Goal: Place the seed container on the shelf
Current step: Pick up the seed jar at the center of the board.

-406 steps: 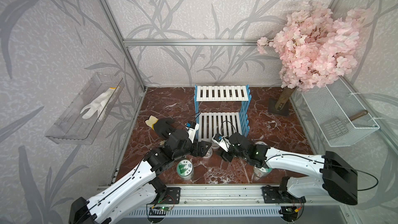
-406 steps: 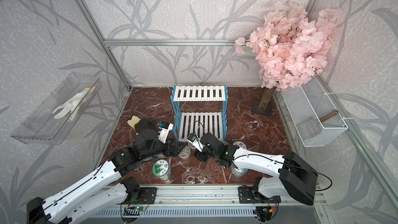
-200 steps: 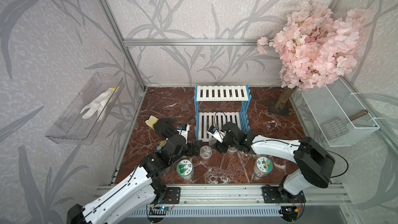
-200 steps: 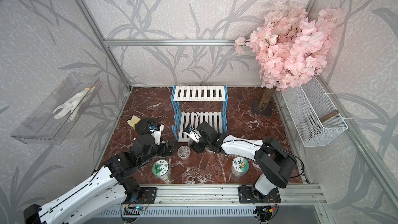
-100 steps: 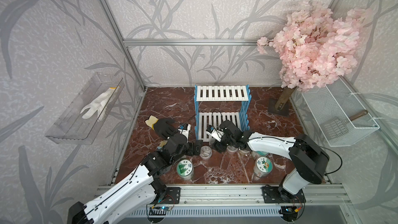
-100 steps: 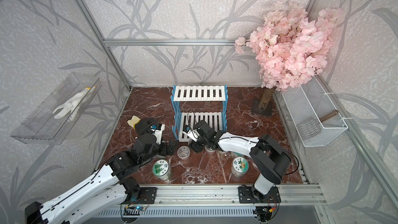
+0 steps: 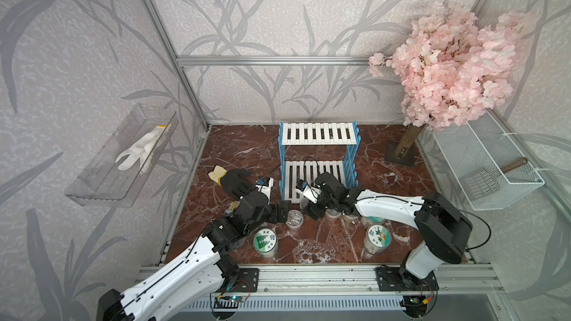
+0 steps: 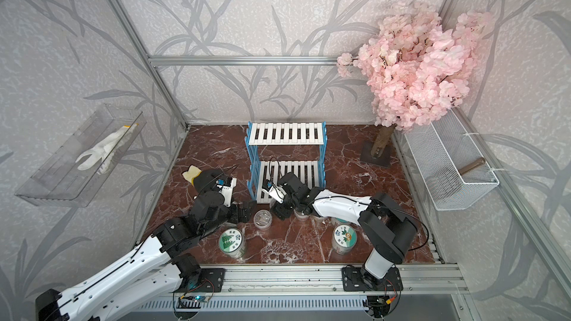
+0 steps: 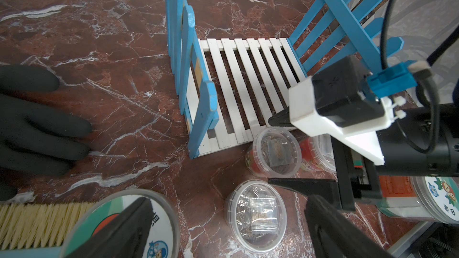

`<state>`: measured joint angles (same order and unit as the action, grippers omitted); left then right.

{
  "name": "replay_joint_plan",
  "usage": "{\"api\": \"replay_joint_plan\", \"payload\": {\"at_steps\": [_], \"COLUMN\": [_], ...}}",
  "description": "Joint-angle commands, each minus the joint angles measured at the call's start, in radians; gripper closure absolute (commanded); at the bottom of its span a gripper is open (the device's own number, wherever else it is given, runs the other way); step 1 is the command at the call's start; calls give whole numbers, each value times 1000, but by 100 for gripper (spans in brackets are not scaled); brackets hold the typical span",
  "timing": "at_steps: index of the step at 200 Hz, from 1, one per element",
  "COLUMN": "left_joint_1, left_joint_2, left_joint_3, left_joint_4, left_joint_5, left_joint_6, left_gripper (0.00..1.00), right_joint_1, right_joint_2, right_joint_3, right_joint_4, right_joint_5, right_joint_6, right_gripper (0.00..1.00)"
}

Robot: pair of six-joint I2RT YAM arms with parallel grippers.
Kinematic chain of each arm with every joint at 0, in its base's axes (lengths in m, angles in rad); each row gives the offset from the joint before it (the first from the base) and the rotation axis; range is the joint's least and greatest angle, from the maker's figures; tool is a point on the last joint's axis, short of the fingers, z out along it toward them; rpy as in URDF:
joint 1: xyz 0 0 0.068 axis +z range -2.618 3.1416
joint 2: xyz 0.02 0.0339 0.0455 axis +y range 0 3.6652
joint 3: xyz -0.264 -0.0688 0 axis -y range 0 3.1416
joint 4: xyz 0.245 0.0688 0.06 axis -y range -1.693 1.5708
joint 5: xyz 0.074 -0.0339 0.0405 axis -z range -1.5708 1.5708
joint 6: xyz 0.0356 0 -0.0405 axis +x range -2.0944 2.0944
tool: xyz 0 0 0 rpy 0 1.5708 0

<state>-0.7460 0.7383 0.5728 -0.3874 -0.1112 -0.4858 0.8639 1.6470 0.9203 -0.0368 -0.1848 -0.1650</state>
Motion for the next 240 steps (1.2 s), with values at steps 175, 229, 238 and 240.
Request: {"api": "replay_joint_plan", "payload": {"at_steps": [175,229,238,240], "left_joint_1": [-1,-1,-1,-1], "left_joint_2": [39,32,28,28], "left_joint_3": [23,33,37,38], "left_joint_4": [37,57,61,62], "left_joint_5": [3,11,13,13], "left_joint_6": [12,20,30,36], "left_gripper": [0,0,0,0], "right_joint_1": [-3,-3,-3,-4], "right_joint_2": [-50,-191,-226,-235], "right_joint_3": [-80,-116,-114,-113], "right_joint_4": [37,22,6,1], "right_joint_5": [-16,-21,-9,-5], "right_joint_6": [56,111,122,125], "right_gripper": [27,27,28,28]}}
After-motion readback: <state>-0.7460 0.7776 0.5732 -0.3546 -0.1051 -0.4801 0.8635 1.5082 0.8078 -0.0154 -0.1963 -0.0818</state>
